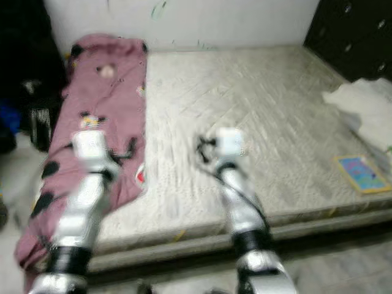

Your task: Clean up the room

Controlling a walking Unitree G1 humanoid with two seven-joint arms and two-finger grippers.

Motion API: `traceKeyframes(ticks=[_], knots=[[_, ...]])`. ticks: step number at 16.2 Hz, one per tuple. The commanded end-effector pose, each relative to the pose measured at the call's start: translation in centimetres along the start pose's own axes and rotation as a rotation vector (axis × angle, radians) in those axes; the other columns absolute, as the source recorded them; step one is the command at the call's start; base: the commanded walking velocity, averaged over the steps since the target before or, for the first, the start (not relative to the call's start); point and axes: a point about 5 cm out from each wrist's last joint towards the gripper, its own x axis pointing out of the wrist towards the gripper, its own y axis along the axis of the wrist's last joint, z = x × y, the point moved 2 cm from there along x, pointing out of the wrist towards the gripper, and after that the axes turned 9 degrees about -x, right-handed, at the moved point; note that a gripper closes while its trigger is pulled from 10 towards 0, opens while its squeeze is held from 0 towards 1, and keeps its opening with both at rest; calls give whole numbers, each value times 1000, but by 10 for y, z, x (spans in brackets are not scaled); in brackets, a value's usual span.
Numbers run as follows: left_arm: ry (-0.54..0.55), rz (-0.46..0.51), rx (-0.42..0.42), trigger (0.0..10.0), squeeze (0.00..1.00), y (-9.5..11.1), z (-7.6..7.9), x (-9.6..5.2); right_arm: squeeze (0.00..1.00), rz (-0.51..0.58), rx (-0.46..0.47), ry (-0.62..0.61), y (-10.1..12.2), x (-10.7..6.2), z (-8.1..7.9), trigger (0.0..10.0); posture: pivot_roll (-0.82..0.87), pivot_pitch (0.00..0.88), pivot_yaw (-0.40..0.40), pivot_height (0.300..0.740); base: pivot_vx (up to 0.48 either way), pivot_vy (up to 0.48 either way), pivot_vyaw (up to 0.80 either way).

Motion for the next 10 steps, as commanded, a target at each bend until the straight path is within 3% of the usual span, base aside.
traceKeyframes(ticks=[1, 10], knots=[[20, 6, 17, 10000, 0, 4, -7, 1, 0, 25, 7, 18, 9, 4, -7, 10000, 41, 0, -22, 740, 0, 480, 0], [24, 12, 23, 10000, 0, 4, -8, 0, 0, 23, -4, 32, 7, 3, -9, 10000, 44, 0, -24, 740, 0, 480, 0]])
